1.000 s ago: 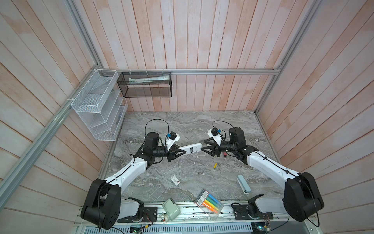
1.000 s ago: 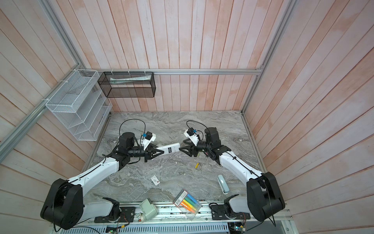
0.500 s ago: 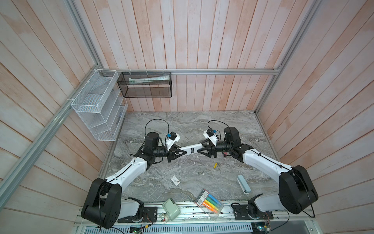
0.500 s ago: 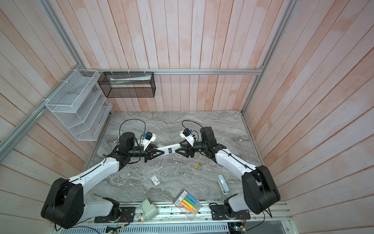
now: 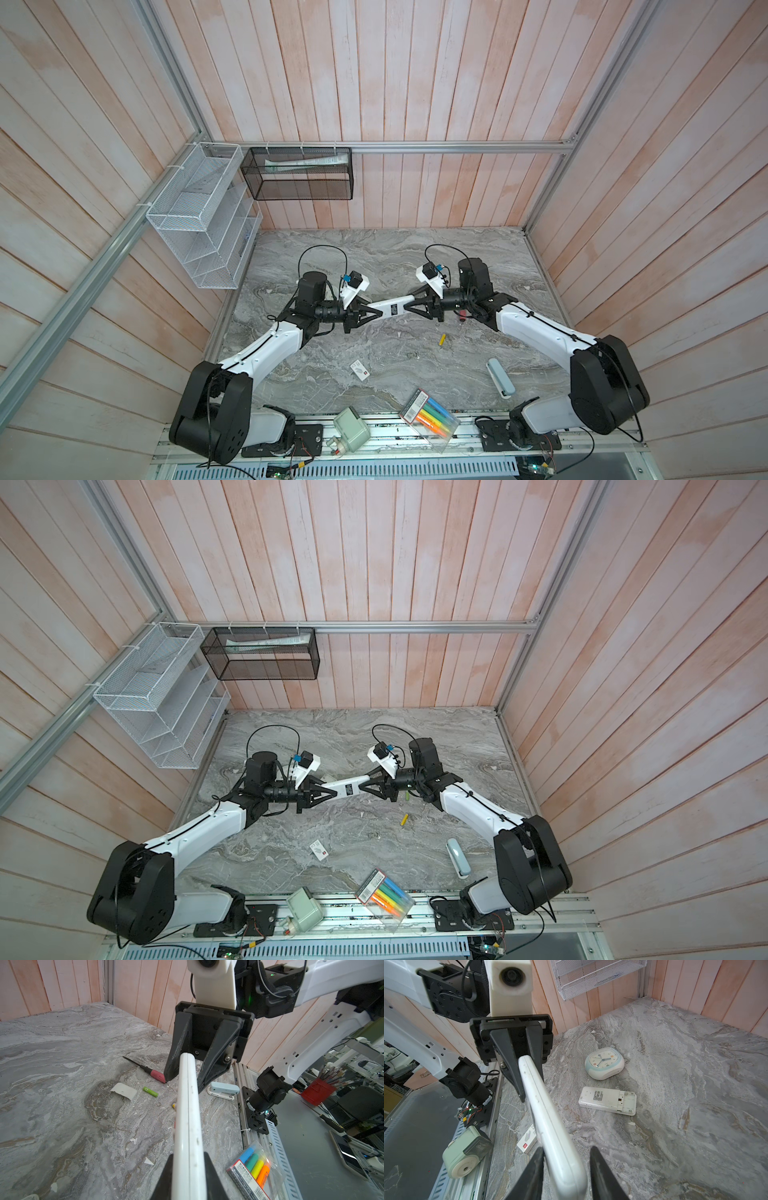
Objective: Unload the batteries from the remote control
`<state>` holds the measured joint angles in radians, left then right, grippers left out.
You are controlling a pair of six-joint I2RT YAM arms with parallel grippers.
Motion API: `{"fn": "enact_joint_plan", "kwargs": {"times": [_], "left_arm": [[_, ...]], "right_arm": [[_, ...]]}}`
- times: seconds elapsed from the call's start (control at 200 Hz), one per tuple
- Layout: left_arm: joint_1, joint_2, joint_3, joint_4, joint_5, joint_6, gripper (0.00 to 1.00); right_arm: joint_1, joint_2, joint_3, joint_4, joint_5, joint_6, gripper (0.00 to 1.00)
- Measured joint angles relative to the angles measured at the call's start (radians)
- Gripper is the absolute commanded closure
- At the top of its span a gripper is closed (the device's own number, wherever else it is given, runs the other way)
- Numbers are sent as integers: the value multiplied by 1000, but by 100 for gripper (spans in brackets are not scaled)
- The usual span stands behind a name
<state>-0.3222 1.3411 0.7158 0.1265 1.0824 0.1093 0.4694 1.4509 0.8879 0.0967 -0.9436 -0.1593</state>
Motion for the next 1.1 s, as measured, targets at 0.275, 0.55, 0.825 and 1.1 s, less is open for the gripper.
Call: {"fn": "enact_joint_plan", "kwargs": {"times": [0.275,0.55,0.825,1.1], "left_arm": [[10,0,0,2,11,-2,99],[13,0,0,5,42,-14,99],[13,0,0,13,59,-25,99],[22,5,0,13,63,-13,100]], "right_arm": [[-15,-3,-2,0,-17,-3,73],[-15,-4,-2,-1,-45,-5,59],[2,7,-1,2,-51,-3,64],[0,14,5,-9,-80,-7,79]]}}
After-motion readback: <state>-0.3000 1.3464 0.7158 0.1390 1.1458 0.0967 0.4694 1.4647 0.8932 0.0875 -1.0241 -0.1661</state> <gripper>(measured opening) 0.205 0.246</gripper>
